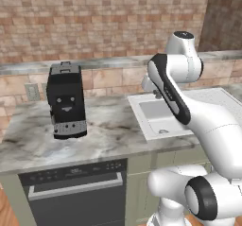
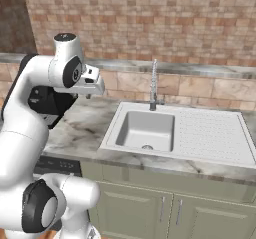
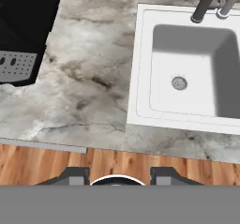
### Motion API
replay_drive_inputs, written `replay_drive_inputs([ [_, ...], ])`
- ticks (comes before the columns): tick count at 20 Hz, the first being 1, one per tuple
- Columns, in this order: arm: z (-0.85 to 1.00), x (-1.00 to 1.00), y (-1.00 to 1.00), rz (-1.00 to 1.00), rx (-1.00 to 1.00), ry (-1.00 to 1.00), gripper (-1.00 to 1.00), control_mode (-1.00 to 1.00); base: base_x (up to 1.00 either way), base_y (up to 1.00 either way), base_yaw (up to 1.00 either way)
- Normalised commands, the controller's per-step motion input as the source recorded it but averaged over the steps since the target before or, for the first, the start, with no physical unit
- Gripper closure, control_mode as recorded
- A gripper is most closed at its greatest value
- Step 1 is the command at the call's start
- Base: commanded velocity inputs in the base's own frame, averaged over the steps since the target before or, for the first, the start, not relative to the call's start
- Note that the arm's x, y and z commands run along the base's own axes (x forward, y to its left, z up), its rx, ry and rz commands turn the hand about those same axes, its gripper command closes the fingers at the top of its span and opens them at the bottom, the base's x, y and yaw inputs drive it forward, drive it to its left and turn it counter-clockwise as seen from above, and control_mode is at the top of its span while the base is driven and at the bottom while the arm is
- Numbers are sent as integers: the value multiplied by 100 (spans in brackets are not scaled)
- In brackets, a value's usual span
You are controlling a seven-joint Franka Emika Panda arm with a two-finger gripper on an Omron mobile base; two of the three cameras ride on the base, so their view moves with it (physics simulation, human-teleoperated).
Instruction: Open the dishwasher door and pull out the top rack.
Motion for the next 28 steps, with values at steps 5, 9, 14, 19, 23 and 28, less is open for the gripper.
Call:
replay_drive_inputs([
  [5, 0, 0, 0, 0, 0, 0, -100, 100, 0, 0, 1],
  [9, 0, 0, 0, 0, 0, 0, -100, 100, -14, 0, 28],
  [14, 0, 0, 0, 0, 0, 0, -100, 100, -2, -1, 46],
  [19, 0, 0, 0, 0, 0, 0, -100, 100, -2, -8, 49],
  [23, 0, 0, 0, 0, 0, 0, -100, 100, -6, -13, 48],
  [28, 0, 0, 0, 0, 0, 0, -100, 100, -5, -14, 44],
])
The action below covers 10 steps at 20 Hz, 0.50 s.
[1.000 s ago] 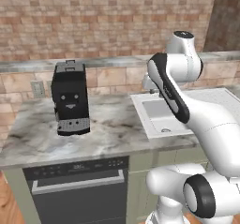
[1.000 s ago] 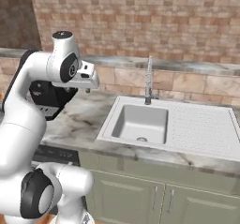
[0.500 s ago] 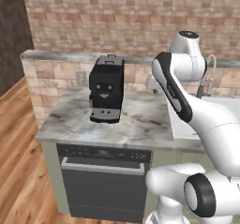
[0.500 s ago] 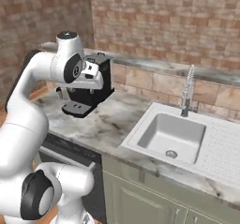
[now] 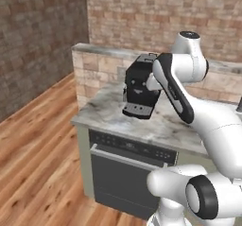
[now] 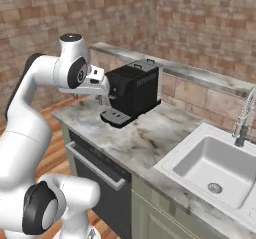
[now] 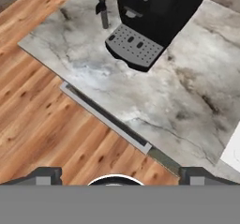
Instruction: Open the dishwasher door and pull out the top rack.
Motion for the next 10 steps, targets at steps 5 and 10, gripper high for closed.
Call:
replay_drive_inputs([
  [5, 0, 0, 0, 0, 0, 0, -100, 100, -6, -9, 34],
  [10, 0, 0, 0, 0, 0, 0, -100, 100, -24, -14, 26],
])
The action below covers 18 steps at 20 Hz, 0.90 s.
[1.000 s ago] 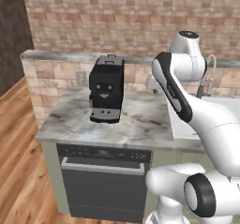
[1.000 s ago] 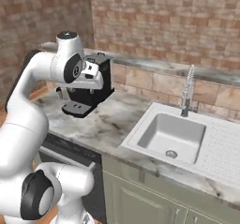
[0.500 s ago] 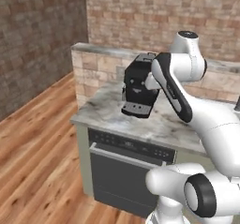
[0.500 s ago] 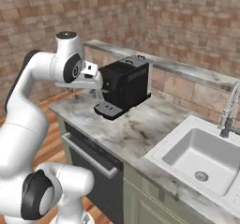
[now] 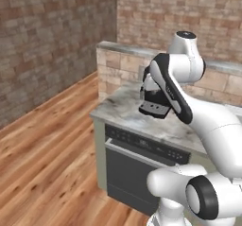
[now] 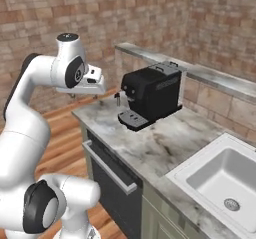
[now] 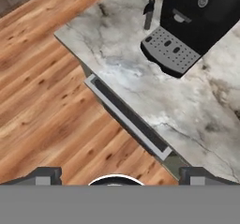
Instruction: Open the dishwasher door and pull out the top rack.
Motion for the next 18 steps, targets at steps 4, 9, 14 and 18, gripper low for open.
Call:
replay_drive_inputs([
  [4, 0, 0, 0, 0, 0, 0, -100, 100, -36, -28, 28],
  [9, 0, 0, 0, 0, 0, 0, -100, 100, -39, -36, 29],
  [14, 0, 0, 0, 0, 0, 0, -100, 100, -47, -39, 23],
  [18, 0, 0, 0, 0, 0, 0, -100, 100, -23, -28, 22],
])
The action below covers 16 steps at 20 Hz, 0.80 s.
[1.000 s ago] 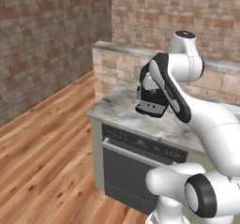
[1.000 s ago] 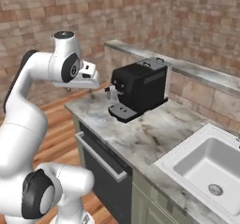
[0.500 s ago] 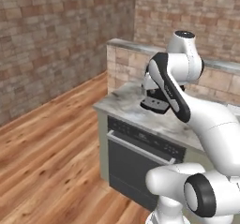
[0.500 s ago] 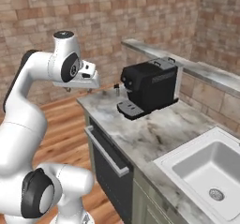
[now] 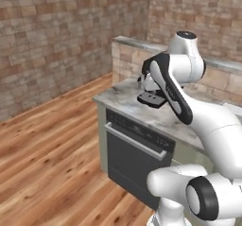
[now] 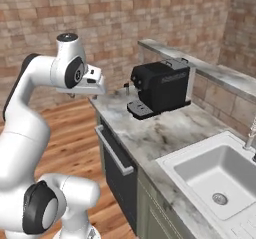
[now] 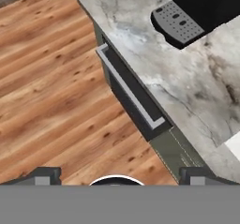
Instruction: Open the dishwasher door and pull out the top rack.
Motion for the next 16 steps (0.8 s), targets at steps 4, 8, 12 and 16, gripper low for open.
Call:
replay_drive_inputs([
  [4, 0, 0, 0, 0, 0, 0, -100, 100, 0, -32, 28],
  [8, 0, 0, 0, 0, 0, 0, -100, 100, 0, -34, 34],
  [12, 0, 0, 0, 0, 0, 0, -100, 100, 0, -42, 31],
  [16, 0, 0, 0, 0, 0, 0, -100, 100, -9, -41, 15],
])
